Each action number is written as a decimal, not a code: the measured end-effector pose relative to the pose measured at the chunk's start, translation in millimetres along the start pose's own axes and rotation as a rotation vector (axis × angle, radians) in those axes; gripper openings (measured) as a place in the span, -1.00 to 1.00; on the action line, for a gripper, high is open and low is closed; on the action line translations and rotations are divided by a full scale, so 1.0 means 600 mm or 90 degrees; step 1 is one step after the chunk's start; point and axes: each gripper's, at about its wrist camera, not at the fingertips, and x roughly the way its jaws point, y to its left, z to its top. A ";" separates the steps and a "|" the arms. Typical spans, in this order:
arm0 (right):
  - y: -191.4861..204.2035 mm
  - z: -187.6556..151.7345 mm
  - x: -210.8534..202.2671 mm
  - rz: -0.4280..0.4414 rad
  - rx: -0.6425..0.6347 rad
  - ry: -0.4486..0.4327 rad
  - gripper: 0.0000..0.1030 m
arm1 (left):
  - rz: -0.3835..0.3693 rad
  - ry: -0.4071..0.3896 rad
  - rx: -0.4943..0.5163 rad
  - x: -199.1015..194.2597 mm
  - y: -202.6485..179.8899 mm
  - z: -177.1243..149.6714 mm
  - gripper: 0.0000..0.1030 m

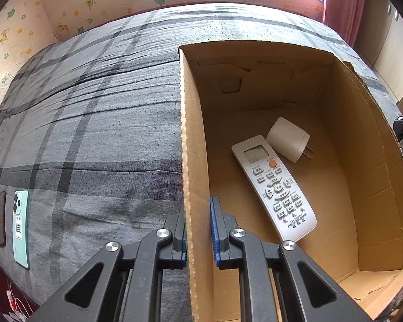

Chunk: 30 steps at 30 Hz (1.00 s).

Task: Organize rigid objects
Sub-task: 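Lift the black cap with the right gripper and carry it over the box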

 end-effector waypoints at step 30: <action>0.165 -0.018 -0.122 0.053 -0.121 -0.064 -0.14 | -0.001 0.000 0.003 0.003 0.002 0.000 -0.72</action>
